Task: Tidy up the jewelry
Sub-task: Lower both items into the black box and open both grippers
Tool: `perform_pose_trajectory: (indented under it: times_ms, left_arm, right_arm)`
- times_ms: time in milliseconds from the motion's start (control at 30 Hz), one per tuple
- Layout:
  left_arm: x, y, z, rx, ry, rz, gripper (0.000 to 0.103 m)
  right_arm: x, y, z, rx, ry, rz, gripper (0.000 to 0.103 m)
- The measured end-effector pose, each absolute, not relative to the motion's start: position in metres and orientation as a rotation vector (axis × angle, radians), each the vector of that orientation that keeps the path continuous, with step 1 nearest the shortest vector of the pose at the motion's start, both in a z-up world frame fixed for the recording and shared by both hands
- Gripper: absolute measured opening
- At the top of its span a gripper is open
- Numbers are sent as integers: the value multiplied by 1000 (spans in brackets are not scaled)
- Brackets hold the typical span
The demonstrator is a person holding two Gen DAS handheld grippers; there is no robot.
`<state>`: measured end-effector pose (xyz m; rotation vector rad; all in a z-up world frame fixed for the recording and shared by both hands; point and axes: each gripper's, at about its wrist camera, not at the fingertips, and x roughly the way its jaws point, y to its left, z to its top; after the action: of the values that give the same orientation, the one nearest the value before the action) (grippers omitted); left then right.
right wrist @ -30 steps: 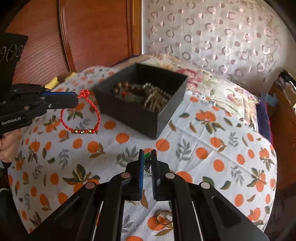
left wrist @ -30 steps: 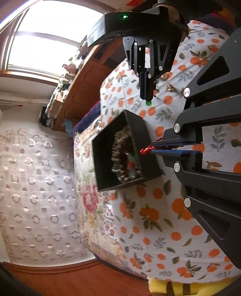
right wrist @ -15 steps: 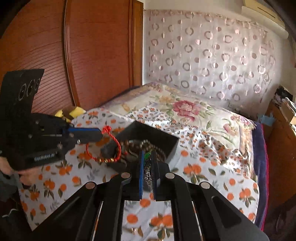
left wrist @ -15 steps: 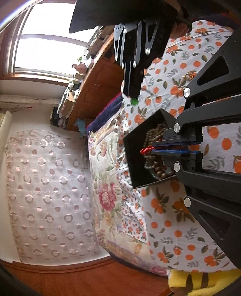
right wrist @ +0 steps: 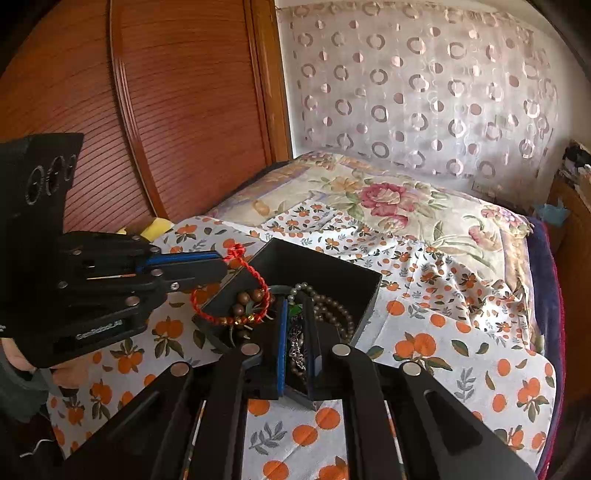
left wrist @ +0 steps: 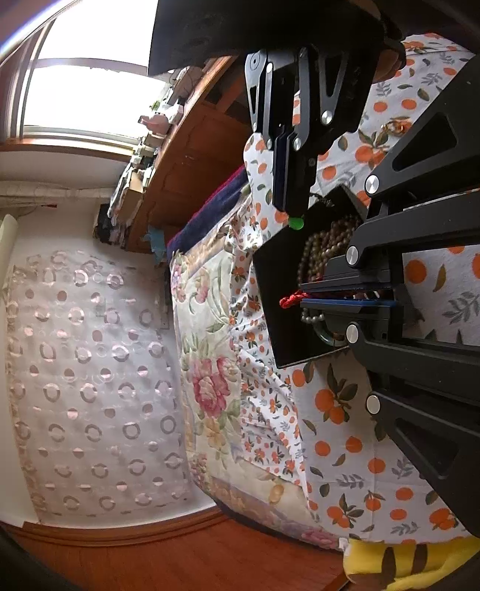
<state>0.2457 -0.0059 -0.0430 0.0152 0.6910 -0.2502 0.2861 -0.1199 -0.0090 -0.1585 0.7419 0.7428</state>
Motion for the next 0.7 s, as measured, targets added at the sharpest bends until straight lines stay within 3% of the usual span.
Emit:
perform_pose_trajectory:
  times_ms: [700]
  left_arm:
    - [296,-11,-51,26,719,-267,2]
  right_arm:
    - [276,-160,-15,-123,747,672,18]
